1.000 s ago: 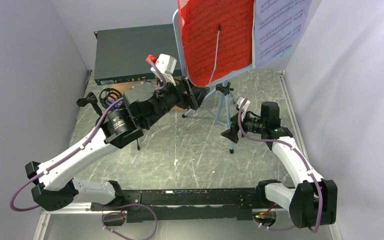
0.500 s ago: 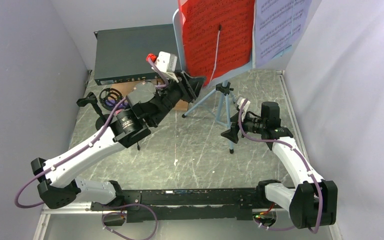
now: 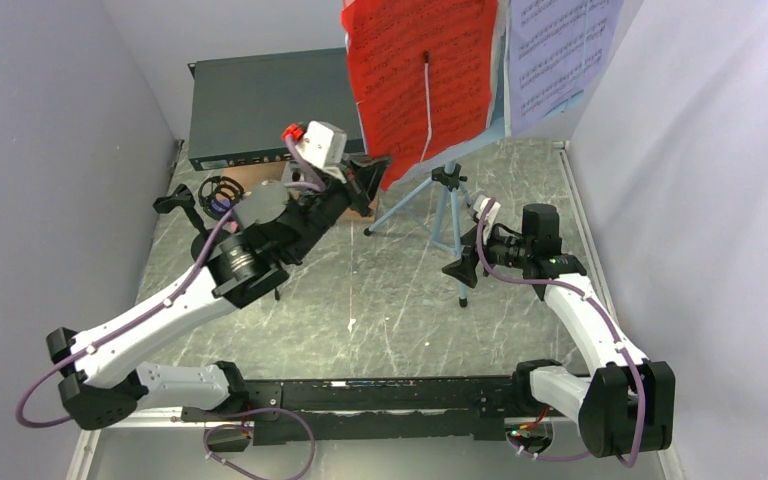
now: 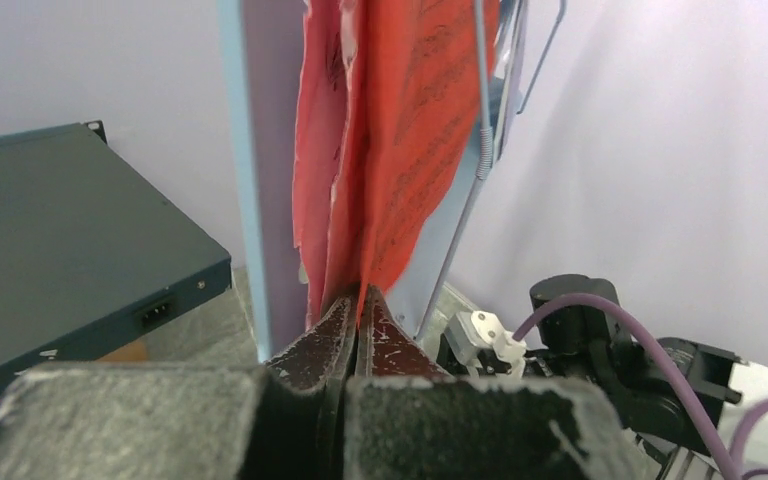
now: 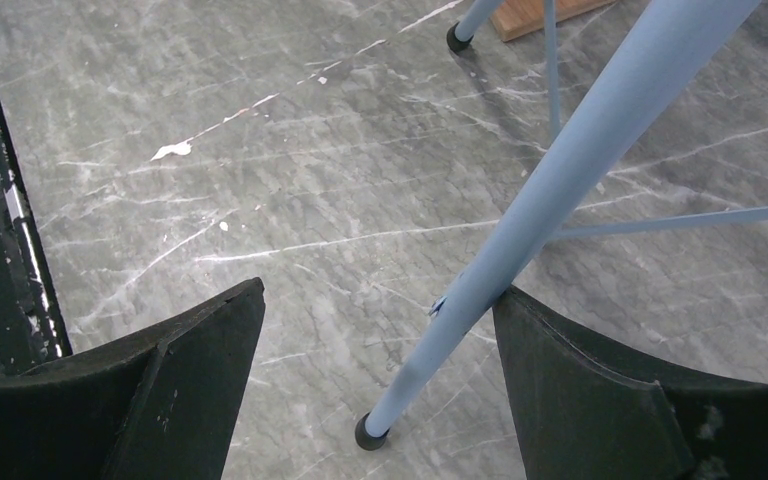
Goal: Pack up the instrument practice props
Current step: Pick up the sheet music from the music stand.
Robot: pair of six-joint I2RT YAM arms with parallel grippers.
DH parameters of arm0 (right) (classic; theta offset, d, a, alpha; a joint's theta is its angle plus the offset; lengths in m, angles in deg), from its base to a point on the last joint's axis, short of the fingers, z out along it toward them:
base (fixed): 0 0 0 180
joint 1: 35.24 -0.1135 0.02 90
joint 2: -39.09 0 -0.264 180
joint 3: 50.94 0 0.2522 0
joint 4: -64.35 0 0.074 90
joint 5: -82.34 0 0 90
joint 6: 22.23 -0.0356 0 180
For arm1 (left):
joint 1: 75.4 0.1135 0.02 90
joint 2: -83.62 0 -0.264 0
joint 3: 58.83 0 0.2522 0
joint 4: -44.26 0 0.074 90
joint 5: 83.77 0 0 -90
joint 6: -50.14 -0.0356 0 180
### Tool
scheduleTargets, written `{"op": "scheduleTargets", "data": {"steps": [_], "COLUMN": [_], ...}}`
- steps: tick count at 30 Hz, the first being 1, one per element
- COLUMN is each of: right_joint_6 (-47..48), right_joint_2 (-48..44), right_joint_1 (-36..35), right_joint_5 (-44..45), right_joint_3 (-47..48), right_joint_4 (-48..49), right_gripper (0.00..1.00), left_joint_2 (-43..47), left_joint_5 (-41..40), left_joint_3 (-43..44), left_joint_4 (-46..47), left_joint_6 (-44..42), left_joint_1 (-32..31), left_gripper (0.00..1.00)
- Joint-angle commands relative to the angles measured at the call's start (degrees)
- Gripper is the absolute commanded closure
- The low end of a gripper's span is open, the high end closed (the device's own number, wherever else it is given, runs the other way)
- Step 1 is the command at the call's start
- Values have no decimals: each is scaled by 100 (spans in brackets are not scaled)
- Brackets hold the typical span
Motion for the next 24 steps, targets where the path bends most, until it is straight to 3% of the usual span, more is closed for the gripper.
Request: {"op": "scheduleTargets", "data": {"steps": [1, 15, 20, 24], "right_joint_6": [141, 388, 743, 1484], "right_joint_2": [-103, -17, 14, -8], "right_joint_1": [27, 91, 131, 184], "right_joint_5": [-156, -197, -299, -379], "right_joint_3": [196, 272, 364, 483], "right_joint_4": [13, -230, -600, -1202], "right_gripper": [13, 13, 12, 1], "left_joint_2": [702, 2704, 3364, 3622], "left_joint_5": [415, 517, 1140, 1833], "left_joint_3": [-123, -1041, -1274, -1375], "left_joint_4": [155, -1120, -1649, -2317], "left_joint_6": [-472, -523, -462, -331], "left_joint_1": [-21, -18, -17, -21], "left_gripper": [100, 100, 100, 100]}}
